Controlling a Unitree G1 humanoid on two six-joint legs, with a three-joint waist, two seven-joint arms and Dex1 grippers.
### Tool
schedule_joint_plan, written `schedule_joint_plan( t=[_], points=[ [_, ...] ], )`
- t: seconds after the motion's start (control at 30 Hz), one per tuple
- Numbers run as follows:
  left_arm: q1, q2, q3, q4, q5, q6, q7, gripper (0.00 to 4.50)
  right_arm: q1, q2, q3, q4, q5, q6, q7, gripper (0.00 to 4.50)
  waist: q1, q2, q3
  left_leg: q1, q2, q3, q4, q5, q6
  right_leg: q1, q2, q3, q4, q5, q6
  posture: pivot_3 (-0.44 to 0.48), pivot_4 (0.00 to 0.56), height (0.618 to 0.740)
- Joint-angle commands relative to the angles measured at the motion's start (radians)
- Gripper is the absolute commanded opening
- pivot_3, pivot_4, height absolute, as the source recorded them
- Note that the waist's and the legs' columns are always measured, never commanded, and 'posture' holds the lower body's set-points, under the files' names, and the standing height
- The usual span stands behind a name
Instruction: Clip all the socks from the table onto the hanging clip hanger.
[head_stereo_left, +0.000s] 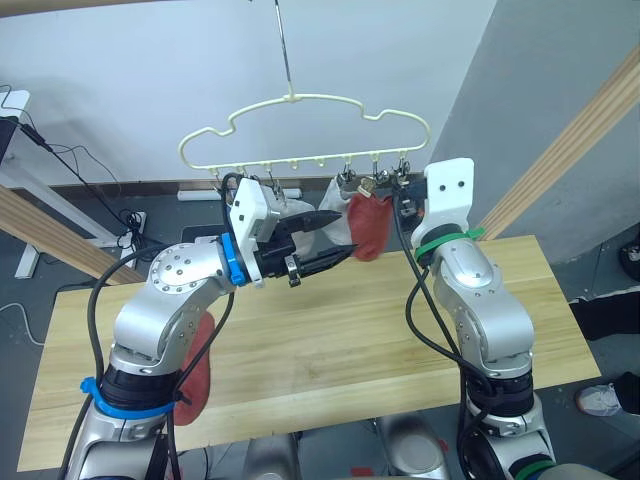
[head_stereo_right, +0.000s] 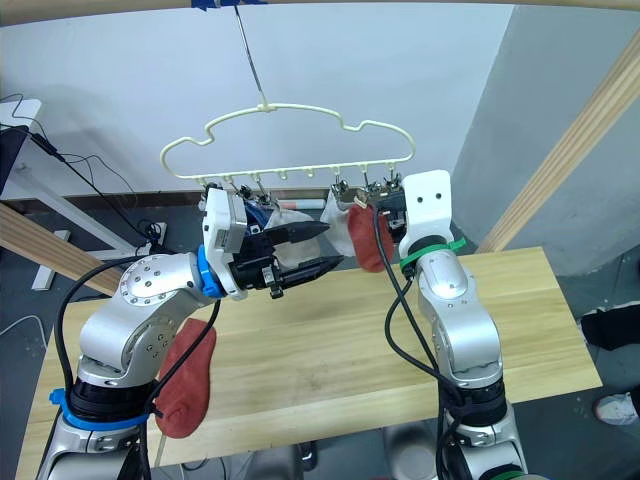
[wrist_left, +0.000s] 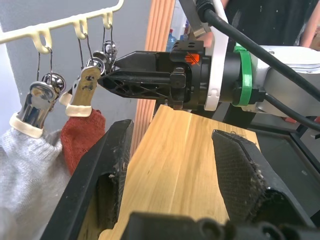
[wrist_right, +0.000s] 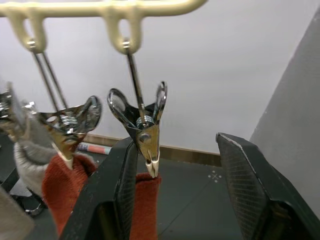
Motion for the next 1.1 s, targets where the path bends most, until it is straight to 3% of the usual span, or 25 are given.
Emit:
schedule_joint_plan(
  t=[0.03,0.77,1.1],
  points=[
    [-0.014,-0.004,0.009,-0.017,-0.011,-0.019,-0.004,2.77,-0.022,0.01,-0.012,-0.03,-0.012,-0.011,-0.012,2.55,0.0,0.0,0.0,0.0,0.0,0.0,0.0,0.0,0.0,0.0,0.0,0.0,0.0,0.0,0.0,-0.244,0.286,0.74],
    [-0.025,-0.009,0.0,-0.005,-0.007,-0.032,-0.016,2.77,-0.074,0.198,-0.073,-0.056,0.055,0.078,-0.039,2.55,-0.001,0.0,0.0,0.0,0.001,0.0,0.0,0.0,0.0,0.0,-0.001,0.0,0.001,0.0,0.0,-0.243,0.283,0.74],
    [-0.021,-0.011,-0.003,-0.002,-0.006,-0.037,-0.012,2.77,-0.077,0.211,-0.071,-0.075,0.093,0.078,-0.052,2.55,-0.002,0.0,0.0,0.0,0.001,0.0,0.0,0.0,0.0,0.0,-0.001,0.0,0.001,0.0,0.0,-0.243,0.283,0.74]
  ],
)
